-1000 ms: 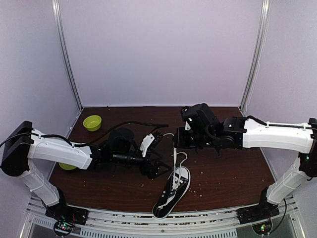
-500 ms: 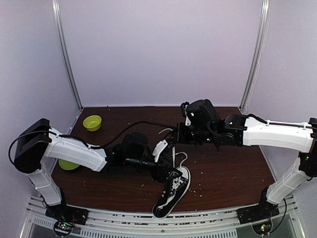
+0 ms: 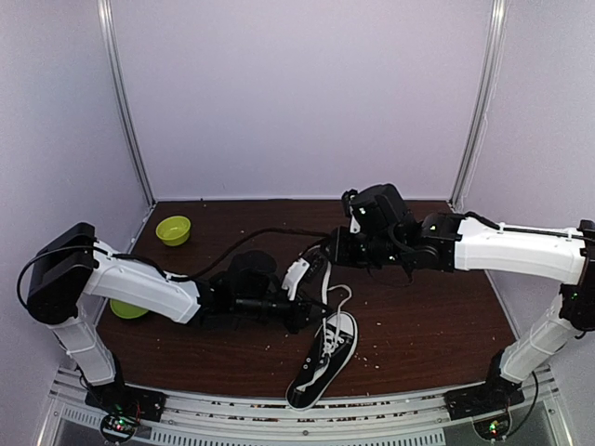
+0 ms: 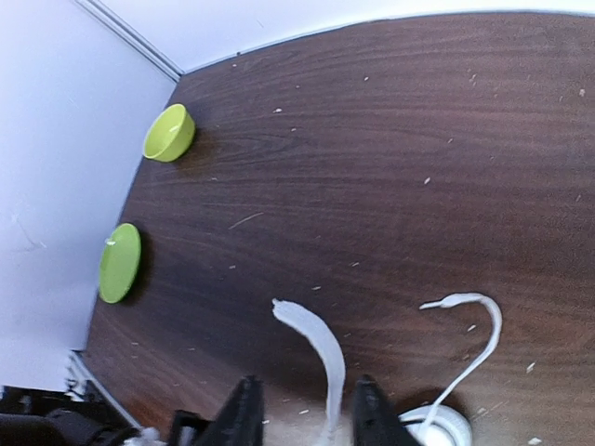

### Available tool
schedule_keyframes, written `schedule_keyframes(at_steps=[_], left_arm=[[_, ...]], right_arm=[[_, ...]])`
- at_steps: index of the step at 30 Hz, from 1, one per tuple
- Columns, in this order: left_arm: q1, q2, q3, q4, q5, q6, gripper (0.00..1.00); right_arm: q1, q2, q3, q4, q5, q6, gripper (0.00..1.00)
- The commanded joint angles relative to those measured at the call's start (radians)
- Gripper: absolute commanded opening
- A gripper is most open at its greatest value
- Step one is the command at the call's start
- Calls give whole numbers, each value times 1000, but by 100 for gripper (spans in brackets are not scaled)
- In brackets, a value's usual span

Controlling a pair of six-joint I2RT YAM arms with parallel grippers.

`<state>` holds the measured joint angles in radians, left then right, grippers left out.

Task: Tie the shoes

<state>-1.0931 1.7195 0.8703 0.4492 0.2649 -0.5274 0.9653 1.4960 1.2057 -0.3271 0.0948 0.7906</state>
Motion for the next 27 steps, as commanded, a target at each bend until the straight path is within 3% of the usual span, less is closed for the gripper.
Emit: schedule_keyframes(at_steps=[1,4,8,16,27], left_arm=[[-1,-41,-53,42,-92,-35,0],[-1,-40,-63,26,-100,-55,0],[-1,-40,-84,44,-104,-79,0],[-1,-40,-86,43,-101,-83,0],[-1,-40,-88,48,-91,-81,0]], right_arm=[[-80,73,-39,-77,-21,-1,49],[-115,111,-75,-108,-12,0,62],[-135,140,-135,-91,1,20,65],[-139,286,-89,-120,31,-14,52],[-166,391,-29,-93,31,-35,46]])
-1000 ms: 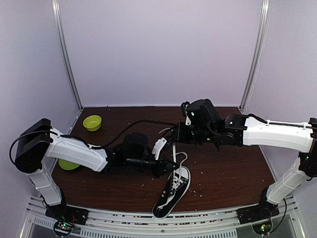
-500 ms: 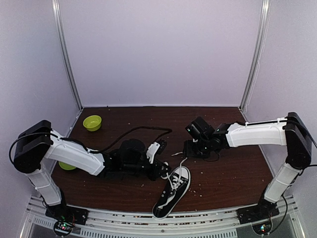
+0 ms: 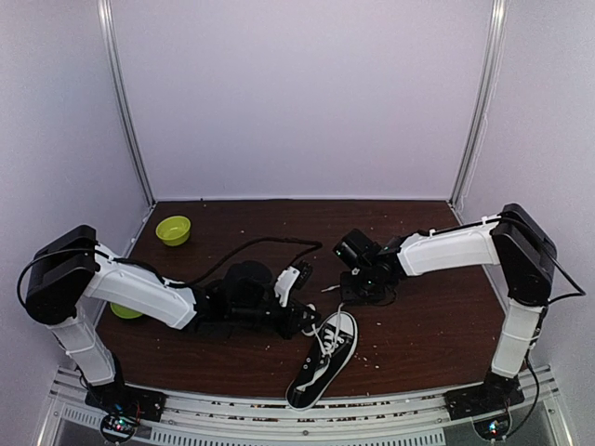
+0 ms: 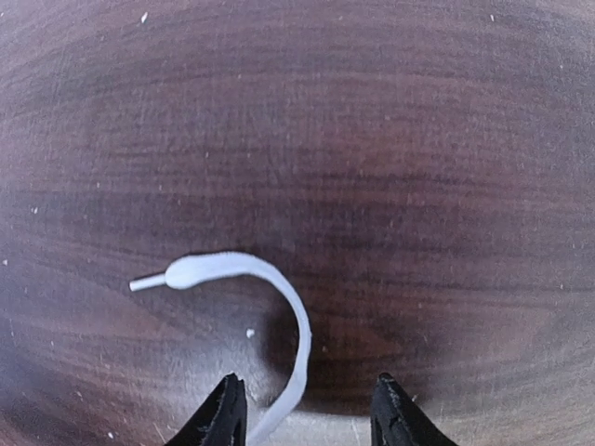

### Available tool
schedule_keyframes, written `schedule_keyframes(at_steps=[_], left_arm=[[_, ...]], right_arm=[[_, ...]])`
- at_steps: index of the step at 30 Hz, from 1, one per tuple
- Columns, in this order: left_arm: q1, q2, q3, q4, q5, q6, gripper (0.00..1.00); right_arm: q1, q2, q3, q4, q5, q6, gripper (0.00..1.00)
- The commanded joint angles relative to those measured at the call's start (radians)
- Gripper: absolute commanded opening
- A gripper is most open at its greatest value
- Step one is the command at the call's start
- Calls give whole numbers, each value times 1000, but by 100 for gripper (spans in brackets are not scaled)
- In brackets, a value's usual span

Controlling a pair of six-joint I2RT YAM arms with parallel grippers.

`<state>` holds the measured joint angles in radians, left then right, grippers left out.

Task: Tie the shoes

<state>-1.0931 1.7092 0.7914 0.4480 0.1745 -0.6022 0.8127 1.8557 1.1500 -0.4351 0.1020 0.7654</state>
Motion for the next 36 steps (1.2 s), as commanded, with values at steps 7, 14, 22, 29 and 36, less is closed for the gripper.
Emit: schedule_keyframes(at_steps=[7,14,22,29,36], left_arm=[[-1,-29,-11,47,4,-4,0],[0,-24,-4,66,34,5,0],[1,37,80,35,214,67,0],[1,81,180,-119,361,194,2],[1,100,263,-294,383,317,8]], right_arm=[[-26,93,49,35,11,-19,38],[-30,16,-32,96,8,-10,0],[-33,-394,-268,118,119,-22,0],[-30,-677,-474,318,-39,-88,0],[-16,-798,-525,487,-159,-109,0]])
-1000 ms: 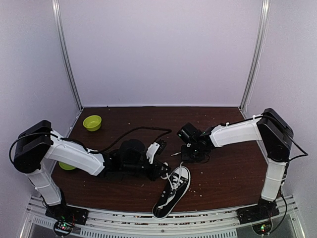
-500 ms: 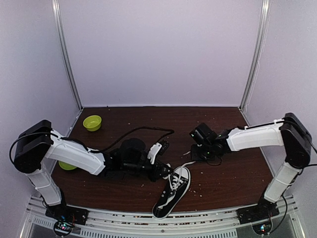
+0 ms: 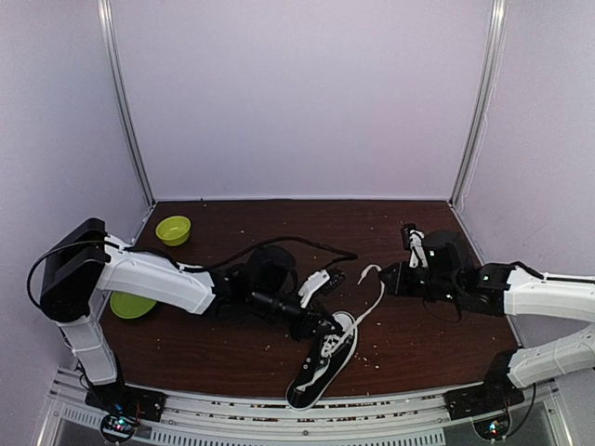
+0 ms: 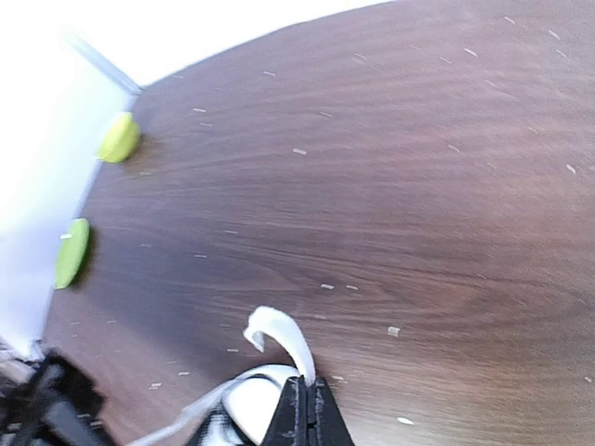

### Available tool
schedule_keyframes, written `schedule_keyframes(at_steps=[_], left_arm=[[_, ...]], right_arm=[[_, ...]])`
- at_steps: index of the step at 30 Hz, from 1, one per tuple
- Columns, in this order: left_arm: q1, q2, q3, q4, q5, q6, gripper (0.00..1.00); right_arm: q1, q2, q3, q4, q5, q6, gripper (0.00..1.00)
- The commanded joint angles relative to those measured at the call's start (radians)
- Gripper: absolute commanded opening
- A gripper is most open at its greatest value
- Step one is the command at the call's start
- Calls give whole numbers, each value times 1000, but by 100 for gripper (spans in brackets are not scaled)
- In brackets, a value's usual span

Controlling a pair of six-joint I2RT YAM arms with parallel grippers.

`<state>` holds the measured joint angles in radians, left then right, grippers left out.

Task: Tie the shoes

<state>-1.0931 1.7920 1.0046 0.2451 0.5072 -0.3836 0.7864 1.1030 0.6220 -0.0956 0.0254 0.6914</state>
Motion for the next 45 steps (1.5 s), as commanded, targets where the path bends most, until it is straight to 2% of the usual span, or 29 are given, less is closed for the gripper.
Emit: schedule_keyframes(at_steps=[1,11,24,37,45], left_arm=[[1,20,54,-96,45,102,9],[4,58,88,-80,-5,74,15],[7,104,137,-100,-100,49,17],[7,146,172,-72,-83,36,26],[7,162,190,-72,-105,35,26]], right_arm=[[11,-48,8,157,-95,-39,0],[44,-20,45,223,-182,-40,0],[59,-11,43,281,-233,-18,0],[64,18,57,302,-249,-6,0],[64,31,62,300,-254,1,0]])
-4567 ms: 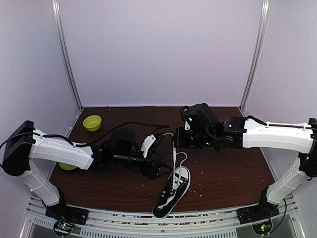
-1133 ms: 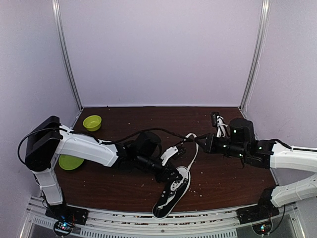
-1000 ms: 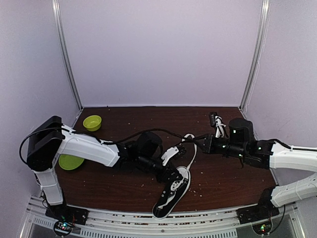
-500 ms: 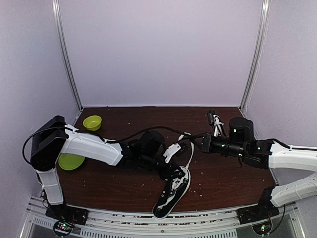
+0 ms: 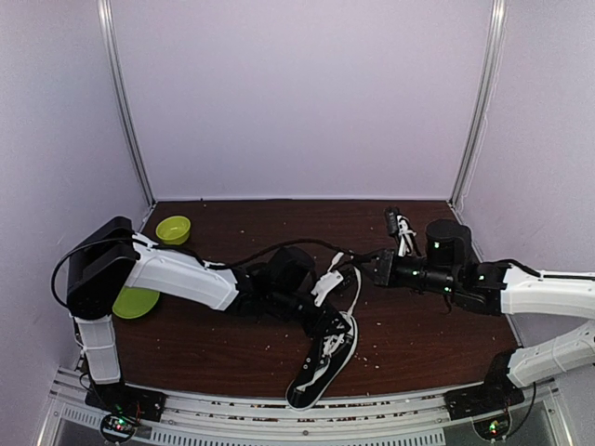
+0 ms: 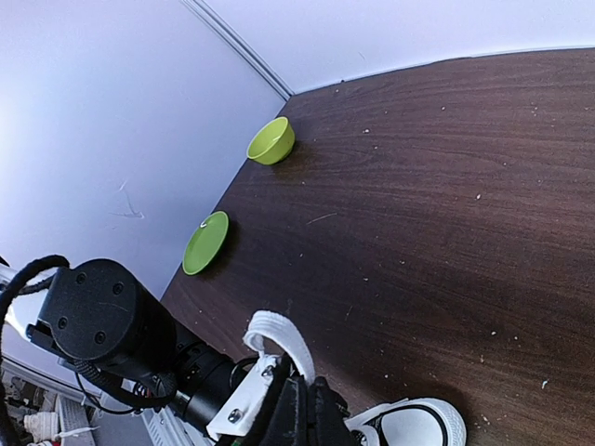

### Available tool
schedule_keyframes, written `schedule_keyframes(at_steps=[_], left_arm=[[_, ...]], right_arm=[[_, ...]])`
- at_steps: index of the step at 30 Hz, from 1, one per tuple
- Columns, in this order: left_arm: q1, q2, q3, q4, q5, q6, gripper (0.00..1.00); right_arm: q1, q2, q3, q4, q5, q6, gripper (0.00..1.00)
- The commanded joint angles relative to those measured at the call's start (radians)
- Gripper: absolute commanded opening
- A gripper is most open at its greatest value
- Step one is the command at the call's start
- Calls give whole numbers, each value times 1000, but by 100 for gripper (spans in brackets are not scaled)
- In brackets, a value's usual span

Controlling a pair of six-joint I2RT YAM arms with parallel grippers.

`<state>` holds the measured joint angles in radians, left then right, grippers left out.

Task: Tie the shoes

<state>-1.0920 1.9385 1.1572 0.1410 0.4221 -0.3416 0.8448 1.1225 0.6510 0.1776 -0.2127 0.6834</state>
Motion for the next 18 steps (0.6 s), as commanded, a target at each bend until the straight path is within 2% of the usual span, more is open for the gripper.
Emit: schedule_keyframes(at_steps=[1,5,12,16,18], left_arm=[[6,18,40,32,-21,-6,26],[6,20,44,34,-32,-4,18],[6,26,56,31,-58,-1,14],[6,20,47,42,-63,2,0],[6,2,18,73,-62,4,0]], right_arm=[[6,15,35,26,-17,8,0],[7,30,39,23,-23,8,0],[17,52,60,12,-31,6,0],[19,60,77,-7,-18,4,0],[19,77,93,-21,-12,1,0]])
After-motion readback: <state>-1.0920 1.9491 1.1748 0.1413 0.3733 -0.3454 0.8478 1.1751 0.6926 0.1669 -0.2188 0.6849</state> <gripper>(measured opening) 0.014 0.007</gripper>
